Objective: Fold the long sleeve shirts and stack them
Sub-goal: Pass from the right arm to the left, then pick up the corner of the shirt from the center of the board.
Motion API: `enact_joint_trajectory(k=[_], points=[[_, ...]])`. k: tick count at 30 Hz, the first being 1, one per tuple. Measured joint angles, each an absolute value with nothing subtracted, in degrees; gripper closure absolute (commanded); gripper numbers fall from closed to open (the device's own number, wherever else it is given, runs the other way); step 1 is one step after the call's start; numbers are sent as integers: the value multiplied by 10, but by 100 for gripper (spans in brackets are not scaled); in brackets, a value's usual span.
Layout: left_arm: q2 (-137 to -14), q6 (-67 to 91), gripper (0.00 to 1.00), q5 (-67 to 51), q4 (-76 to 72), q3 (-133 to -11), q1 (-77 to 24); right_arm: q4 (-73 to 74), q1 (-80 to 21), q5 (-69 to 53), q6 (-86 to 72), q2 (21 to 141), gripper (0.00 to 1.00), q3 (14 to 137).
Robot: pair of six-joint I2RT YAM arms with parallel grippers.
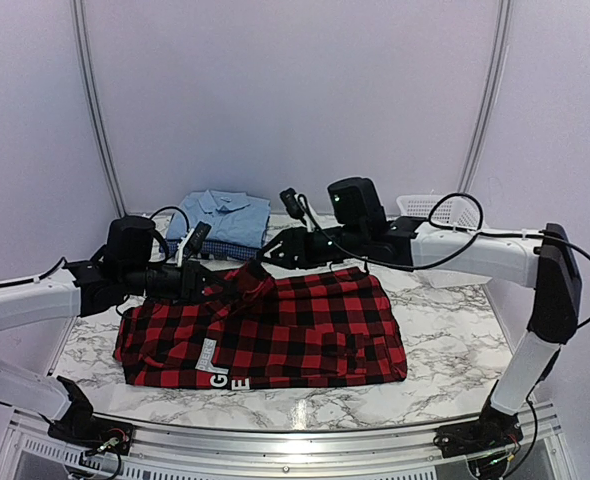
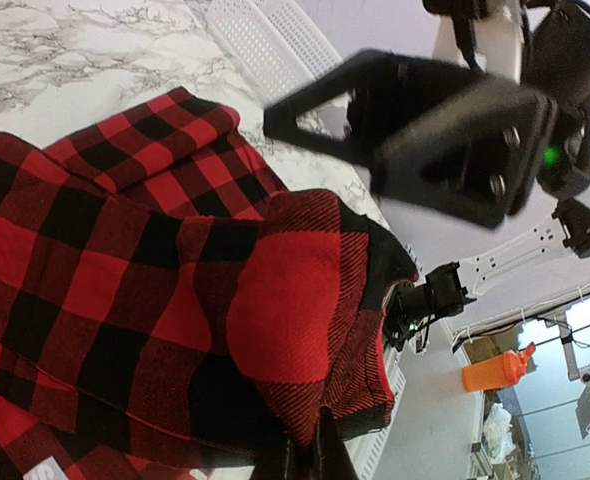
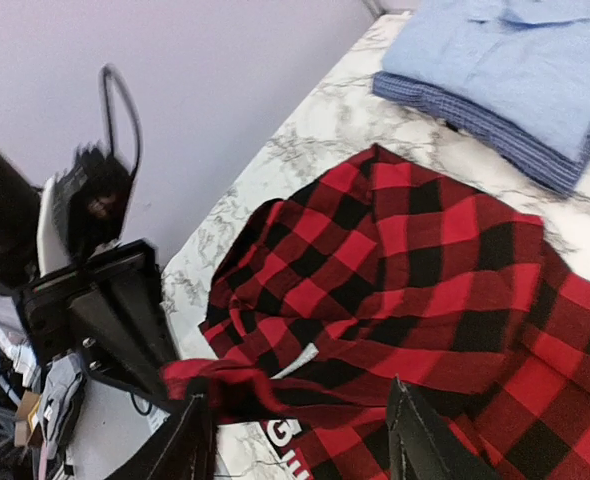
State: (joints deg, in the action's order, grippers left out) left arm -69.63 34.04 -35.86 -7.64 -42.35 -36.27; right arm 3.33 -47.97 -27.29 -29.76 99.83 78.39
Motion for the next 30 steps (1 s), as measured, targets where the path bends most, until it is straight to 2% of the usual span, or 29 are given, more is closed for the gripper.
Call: enact_joint_trajectory(k=[6, 10, 14, 22, 30], points=[[-632, 319, 100, -355, 19, -423, -402, 70, -382, -197, -276, 956, 44, 755], [-601, 312, 100, -354, 69, -423, -430, 83, -313, -142, -253, 971, 57, 757], [-588, 308, 100, -344, 111, -418, -448, 102, -260, -96, -226, 1043, 61, 787], [-565, 311, 100, -319, 151, -406, -452, 150, -234, -15, -181, 1194, 67, 865], [-566, 313, 100, -307, 156, -406, -452, 182, -234, 30, -160, 1243, 67, 902]])
